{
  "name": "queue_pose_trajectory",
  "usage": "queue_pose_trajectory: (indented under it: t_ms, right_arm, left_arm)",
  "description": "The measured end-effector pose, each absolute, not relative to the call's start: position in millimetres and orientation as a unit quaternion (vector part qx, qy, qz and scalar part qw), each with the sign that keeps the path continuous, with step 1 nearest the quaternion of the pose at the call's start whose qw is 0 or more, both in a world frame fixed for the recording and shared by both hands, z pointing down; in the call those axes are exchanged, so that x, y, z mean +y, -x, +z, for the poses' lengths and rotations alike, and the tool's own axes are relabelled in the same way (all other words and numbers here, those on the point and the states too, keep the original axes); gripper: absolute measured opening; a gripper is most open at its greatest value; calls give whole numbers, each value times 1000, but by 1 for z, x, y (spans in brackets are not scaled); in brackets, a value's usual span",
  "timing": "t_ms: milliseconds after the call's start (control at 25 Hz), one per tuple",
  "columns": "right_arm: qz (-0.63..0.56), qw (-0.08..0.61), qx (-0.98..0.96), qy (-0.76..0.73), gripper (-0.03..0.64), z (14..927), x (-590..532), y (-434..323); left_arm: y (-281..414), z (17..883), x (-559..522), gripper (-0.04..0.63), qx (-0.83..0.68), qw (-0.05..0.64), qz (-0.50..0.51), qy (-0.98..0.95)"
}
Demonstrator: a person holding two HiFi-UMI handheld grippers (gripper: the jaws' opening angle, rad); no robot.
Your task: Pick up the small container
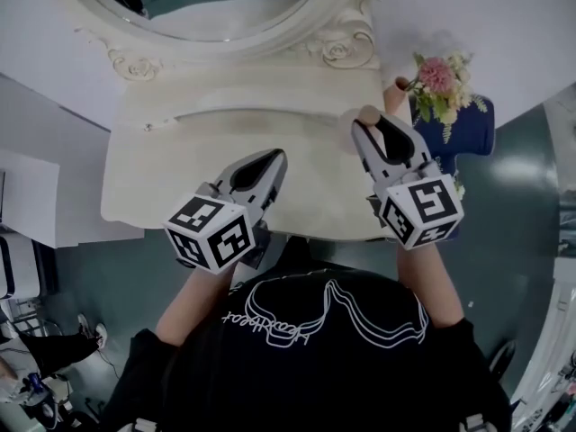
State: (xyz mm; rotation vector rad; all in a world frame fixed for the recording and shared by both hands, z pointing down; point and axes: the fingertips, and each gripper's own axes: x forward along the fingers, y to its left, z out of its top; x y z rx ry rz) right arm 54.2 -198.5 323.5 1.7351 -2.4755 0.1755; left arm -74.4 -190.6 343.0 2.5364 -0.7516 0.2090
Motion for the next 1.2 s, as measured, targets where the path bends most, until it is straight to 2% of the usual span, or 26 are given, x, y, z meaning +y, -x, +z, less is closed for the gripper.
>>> queue_pose_trajectory:
  t_ms: [520, 1200]
  right_arm:
    - [53, 69, -847, -524, 126, 312, -89, -25]
    - [67, 59, -849, -521, 126, 318, -71, -28]
  left_arm:
    - [84, 305, -109, 3, -287, 191, 51, -937]
    - [79, 298, -92, 3, -283, 182, 53, -940]
